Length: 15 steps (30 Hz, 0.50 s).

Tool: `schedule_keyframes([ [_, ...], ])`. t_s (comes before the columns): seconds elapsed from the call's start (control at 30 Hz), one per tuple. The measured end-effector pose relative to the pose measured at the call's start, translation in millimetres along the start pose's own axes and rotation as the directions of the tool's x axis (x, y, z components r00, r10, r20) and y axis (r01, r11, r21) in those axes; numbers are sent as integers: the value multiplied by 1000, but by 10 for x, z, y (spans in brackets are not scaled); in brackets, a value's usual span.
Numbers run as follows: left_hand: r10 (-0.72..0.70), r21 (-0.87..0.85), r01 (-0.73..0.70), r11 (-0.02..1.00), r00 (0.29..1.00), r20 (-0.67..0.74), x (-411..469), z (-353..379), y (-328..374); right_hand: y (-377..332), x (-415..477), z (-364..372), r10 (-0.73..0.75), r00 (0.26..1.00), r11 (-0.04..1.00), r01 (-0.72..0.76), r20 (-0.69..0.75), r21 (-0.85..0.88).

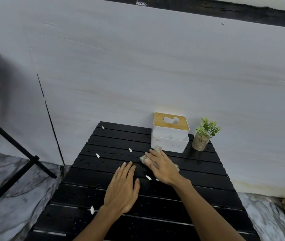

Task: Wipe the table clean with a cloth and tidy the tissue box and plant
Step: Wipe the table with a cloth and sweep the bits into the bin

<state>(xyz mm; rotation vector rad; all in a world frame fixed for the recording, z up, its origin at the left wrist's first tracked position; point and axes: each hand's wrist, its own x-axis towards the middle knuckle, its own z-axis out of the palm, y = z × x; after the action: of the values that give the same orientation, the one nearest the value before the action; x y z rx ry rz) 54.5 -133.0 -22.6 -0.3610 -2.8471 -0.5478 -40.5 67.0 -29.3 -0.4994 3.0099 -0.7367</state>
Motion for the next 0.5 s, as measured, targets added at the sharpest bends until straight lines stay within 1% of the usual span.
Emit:
schedule_keyframes([
  [0.07, -5, -12, 5, 1000, 1000, -2, -1, 0, 9, -8, 22, 65, -17, 1000, 999, 16, -21, -41],
  [0.1, -10, -18, 10, 1000, 1000, -6, -2, 0, 12, -3, 18, 80, -34, 999, 999, 34, -12, -34],
  [0.27, -29, 9, 29, 1000, 999, 19, -16, -26, 29, -160, -206, -107, -128, 987, 983, 113, 96, 146],
  [0.37, -30, 13, 30, 999, 999, 29, -18, -31, 26, -192, -419, -220, -174, 973, 953, 127, 154, 275],
  [0.43, -28, 13, 27, 1000, 999, 32, -13, -35, 25, -191, -559, -326, -157, 979, 903, 90, 128, 420],
  [0.5, -26, 21, 25, 999, 999, 36, -13, -29, 21, -161, -620, -442, -79, 996, 852, 50, 34, 522],
])
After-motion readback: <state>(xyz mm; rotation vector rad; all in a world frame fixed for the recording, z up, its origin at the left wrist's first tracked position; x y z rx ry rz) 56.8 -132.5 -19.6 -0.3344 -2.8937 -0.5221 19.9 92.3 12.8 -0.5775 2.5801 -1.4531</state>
